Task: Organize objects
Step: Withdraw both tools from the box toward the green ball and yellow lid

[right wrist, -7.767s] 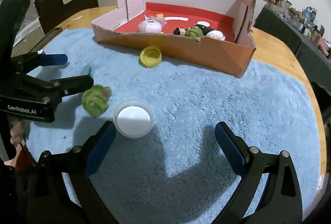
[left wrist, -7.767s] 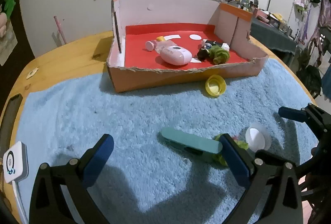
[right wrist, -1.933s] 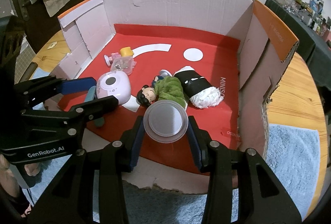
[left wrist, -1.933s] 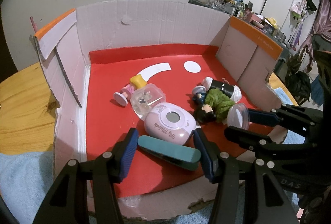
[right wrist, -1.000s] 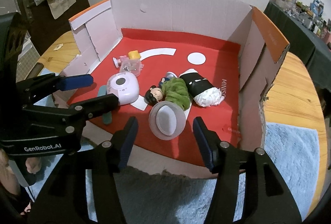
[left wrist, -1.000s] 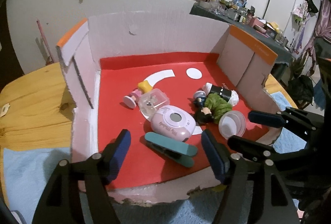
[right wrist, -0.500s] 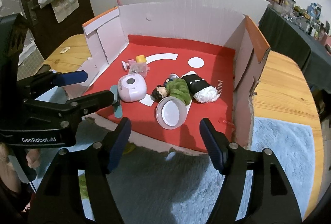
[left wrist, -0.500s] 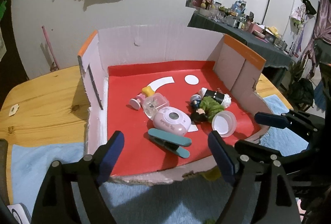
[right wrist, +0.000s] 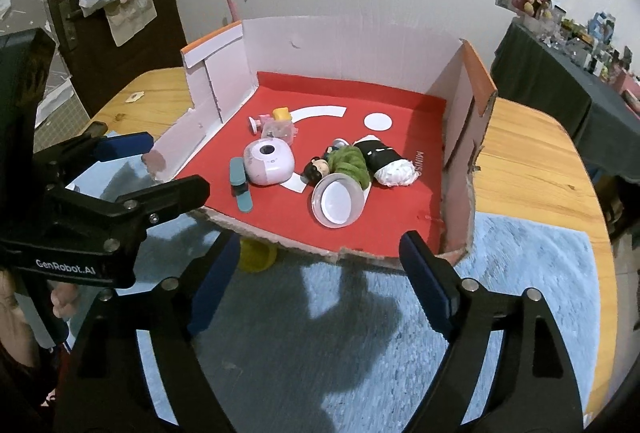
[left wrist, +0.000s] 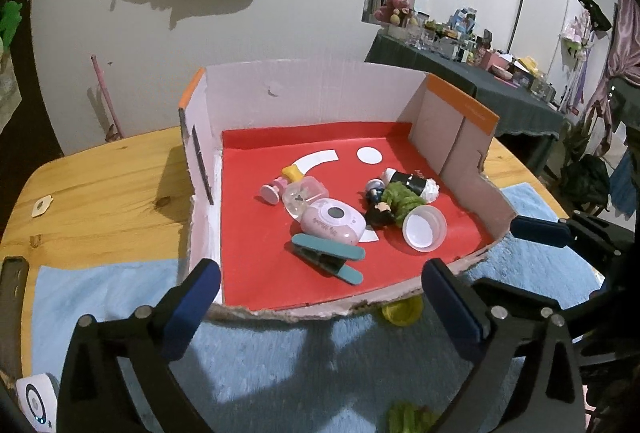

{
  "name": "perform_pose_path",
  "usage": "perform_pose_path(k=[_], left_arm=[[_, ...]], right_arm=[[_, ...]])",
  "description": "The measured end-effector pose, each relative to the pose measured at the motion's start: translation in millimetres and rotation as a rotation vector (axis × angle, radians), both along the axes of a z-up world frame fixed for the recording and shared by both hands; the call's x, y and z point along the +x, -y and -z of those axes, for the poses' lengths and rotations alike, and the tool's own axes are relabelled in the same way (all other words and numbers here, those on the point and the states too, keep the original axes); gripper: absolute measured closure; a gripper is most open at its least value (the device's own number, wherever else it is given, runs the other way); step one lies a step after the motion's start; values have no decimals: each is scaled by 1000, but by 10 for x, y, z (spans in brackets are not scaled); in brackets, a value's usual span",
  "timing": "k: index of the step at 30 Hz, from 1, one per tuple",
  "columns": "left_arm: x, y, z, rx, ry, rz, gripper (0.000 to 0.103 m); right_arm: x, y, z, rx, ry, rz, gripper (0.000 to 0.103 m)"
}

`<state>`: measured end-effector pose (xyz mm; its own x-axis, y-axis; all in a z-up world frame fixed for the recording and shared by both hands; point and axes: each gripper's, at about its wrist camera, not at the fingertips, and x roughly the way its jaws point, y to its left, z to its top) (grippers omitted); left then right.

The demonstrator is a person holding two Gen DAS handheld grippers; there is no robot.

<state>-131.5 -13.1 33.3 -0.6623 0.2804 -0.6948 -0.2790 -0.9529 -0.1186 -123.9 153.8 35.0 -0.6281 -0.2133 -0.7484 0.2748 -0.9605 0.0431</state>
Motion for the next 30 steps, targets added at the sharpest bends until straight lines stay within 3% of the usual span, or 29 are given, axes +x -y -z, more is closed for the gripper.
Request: perform_pose_path(k=[20,30], left_arm=[[324,58,17,-3,9,-10,0],[513,27,118,-16,28,-3,0]], right_arm=[[397,31,-45,10,-25,-5,6],[578,-65,23,14,-18,12,6]])
